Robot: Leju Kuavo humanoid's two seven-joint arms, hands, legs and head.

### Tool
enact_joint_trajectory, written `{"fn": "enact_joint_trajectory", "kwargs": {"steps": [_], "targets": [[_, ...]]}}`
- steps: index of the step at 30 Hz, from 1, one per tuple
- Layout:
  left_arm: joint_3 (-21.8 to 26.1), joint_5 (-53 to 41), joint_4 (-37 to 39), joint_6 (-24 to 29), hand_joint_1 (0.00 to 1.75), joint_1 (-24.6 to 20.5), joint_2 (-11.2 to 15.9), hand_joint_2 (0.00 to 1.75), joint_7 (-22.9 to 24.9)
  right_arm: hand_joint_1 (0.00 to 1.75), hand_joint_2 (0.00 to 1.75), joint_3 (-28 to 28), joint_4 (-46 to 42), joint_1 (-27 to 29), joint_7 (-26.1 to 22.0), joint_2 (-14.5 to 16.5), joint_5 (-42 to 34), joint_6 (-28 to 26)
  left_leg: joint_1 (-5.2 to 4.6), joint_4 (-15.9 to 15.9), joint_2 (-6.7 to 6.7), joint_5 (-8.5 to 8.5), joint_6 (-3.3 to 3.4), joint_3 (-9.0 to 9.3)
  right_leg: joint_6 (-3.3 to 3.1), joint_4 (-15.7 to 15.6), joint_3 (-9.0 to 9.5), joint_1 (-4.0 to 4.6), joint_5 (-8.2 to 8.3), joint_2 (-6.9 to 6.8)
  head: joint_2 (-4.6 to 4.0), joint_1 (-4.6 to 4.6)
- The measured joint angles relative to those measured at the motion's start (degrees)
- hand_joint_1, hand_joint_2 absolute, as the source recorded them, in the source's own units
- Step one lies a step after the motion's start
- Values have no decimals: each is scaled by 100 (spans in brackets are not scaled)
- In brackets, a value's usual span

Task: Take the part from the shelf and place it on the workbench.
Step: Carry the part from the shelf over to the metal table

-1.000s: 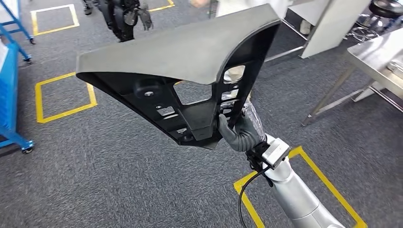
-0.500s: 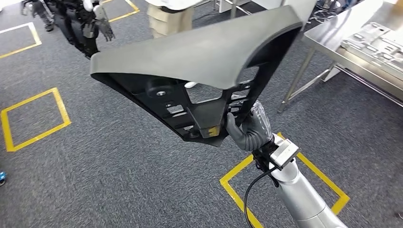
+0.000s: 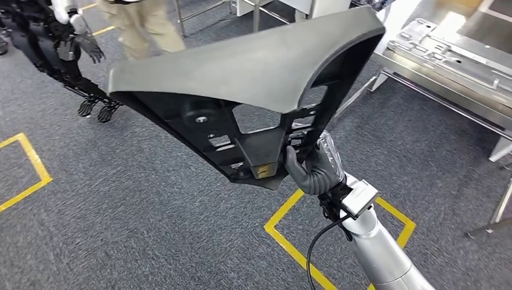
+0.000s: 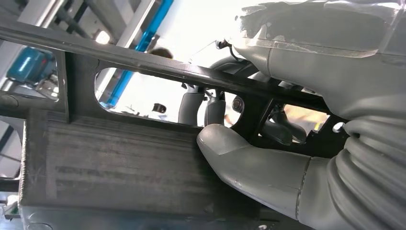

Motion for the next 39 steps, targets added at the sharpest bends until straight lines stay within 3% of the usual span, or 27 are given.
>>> {"fn": "enact_joint_trajectory", "kwargs": {"steps": [1, 2, 3, 4, 6, 7, 9, 10, 12, 14, 15, 16, 17, 18, 20, 22, 24, 25, 27, 29, 31, 32, 33, 35, 36, 37, 39], "targets": [[5, 0, 0, -5, 0, -1, -1, 175, 4, 175, 175, -1, 3, 13, -1, -1, 0, 8, 0, 8, 67, -11, -4, 2, 17, 106, -60, -19, 22, -14, 0, 1], [10, 1, 0, -12, 0, -3, -3, 175, 8, 175, 175, -2, 7, 21, -1, -3, 0, 13, 1, 19, 128, -25, -14, 6, 29, -31, 3, -34, 148, -39, 0, 2], [15, 3, 0, -23, 0, -5, -5, 175, 12, 175, 175, -3, 9, 23, -2, -4, 0, 19, 2, 33, 186, -45, -30, 17, 32, -390, 185, -43, 345, -96, 0, 2], [21, 6, 0, -37, 0, -6, -7, 175, 16, 175, 175, -5, 11, 20, -6, -6, 0, 27, -3, 47, 240, -68, -53, 32, 20, -825, 406, -34, 507, -237, 0, 2], [32, 13, 0, -66, 0, -7, -9, 175, 24, 175, 175, -10, 11, 12, -16, -7, 0, 44, -31, 69, 336, -112, -117, 60, -33, -1424, 707, 4, 686, -441, 0, -7], [36, 15, 0, -77, 0, -12, -9, 175, 26, 175, 175, -16, 11, 10, -20, -8, -1, 52, -44, 69, 386, -126, -152, 74, -65, -1506, 739, 27, 684, -478, 0, -12], [39, 15, -1, -96, 0, -24, -11, 175, 33, 175, 175, -37, 10, 7, -22, -9, -2, 61, -46, 52, 489, -149, -218, 108, -123, -1510, 733, 36, 701, -340, 0, -16], [40, 14, -1, -110, 0, -29, -13, 175, 39, 175, 175, -50, 10, 0, -24, -8, -3, 65, -34, 77, 462, -189, -250, 118, -156, -1527, 745, 24, 712, -276, 0, -19], [41, 10, -2, -132, 0, -26, -17, 175, 60, 175, 175, -68, 15, -37, -24, 13, -4, 66, -6, 454, 230, -441, -294, -23, -223, -1565, 772, -8, 737, -149, 0, -39], [47, 7, -2, -136, 0, -16, -18, 175, 79, 175, 175, -72, 27, -71, -20, 55, -4, 67, 6, 1252, -19, -819, -310, -398, -258, -1567, 770, -2, 742, -20, 0, -62], [50, 6, -2, -136, 0, -13, -17, 175, 87, 175, 175, -72, 32, -76, -16, 71, -4, 69, 6, 1604, -61, -926, -313, -584, -263, -1565, 770, 7, 742, 56, 0, -69], [53, 4, -2, -136, 0, -10, -17, 175, 93, 175, 175, -72, 37, -77, -11, 80, -4, 70, 5, 1772, -79, -922, -308, -692, -265, -1561, 771, 16, 741, 134, 0, -71], [54, 2, -2, -136, 0, -7, -17, 175, 97, 175, 175, -73, 40, -79, -7, 84, -4, 71, 5, 1705, -89, -801, -296, -692, -264, -1555, 776, 23, 741, 215, 0, -71], [55, -1, -2, -137, 0, -5, -16, 175, 98, 175, 175, -75, 41, -83, -4, 86, -4, 72, 5, 1413, -117, -588, -277, -584, -261, -1547, 781, 27, 740, 295, 0, -71], [58, -4, -2, -145, 0, -1, -10, 175, 98, 175, 175, -81, 40, -95, -3, 96, -5, 72, 13, 583, -328, -193, -227, -240, -237, -1522, 776, 35, 733, 434, -1, -67], [64, -4, -2, -158, 0, -5, -3, 175, 98, 175, 175, -83, 39, -99, -3, 108, -9, 72, 8, 158, -496, -76, -186, -55, -176, -1506, 742, 25, 743, 553, -1, -67], [72, -3, -2, -175, 0, -21, 0, 175, 98, 175, 175, -84, 37, -85, -5, 111, -10, 71, -5, 122, -435, -80, -139, -28, -93, -1521, 716, 7, 770, 665, -1, -68], [75, -3, -2, -186, 0, -29, -5, 175, 97, 175, 175, -84, 31, -69, -10, 111, -8, 68, 0, 95, -369, -64, -103, -13, -62, -1512, 710, 6, 762, 656, -1, -69], [79, -2, -2, -208, 0, -29, -15, 175, 88, 175, 175, -85, 16, -44, -34, 111, 4, 61, 22, 32, -230, -28, -30, 14, -17, -1234, 579, 28, 578, 408, -1, -33], [81, -3, -2, -220, 0, -8, -22, 175, 76, 175, 175, -84, 9, -6, -64, 111, 19, 51, 12, 18, -95, -24, 6, 14, 14, -501, 231, 22, 201, 83, -1, 7], [81, -4, -2, -225, 0, 5, -26, 175, 64, 175, 175, -84, 9, 53, -86, 110, 33, 41, 4, 28, 37, -35, 9, 6, 46, 106, -64, -3, -1, -11, 0, 10], [81, -5, -2, -227, 0, 5, -28, 175, 54, 175, 175, -85, 9, 76, -93, 108, 40, 39, 4, 34, 103, -44, 4, 6, 53, 102, -58, -11, 60, -30, 0, 11], [81, -6, -2, -231, 0, 2, -31, 175, 44, 175, 175, -86, 8, 86, -97, 106, 45, 39, 3, 40, 167, -55, -5, 12, 52, -145, 73, -16, 214, -62, 0, 11], [81, -9, -2, -239, 0, -7, -38, 175, 26, 175, 175, -91, -1, 73, -99, 103, 50, 41, -11, 53, 285, -89, -41, 39, 15, -987, 530, 7, 557, -247, -1, 11], [81, -11, -2, -241, 0, -10, -42, 175, 19, 175, 175, -94, -6, 60, -101, 103, 48, 44, -24, 61, 335, -107, -68, 53, -19, -1308, 697, 27, 653, -333, -1, 7], [81, -15, -2, -242, 0, -14, -45, 175, 10, 175, 175, -98, -9, 47, -101, 104, 42, 53, -37, 65, 382, -123, -100, 66, -53, -1486, 786, 48, 687, -382, -1, 4], [80, -25, -2, -242, 0, -29, -51, 175, -9, 175, 175, -105, -8, 30, -101, 104, 27, 70, -49, 60, 484, -145, -168, 94, -119, -1539, 786, 69, 688, -306, 0, -2]]}}
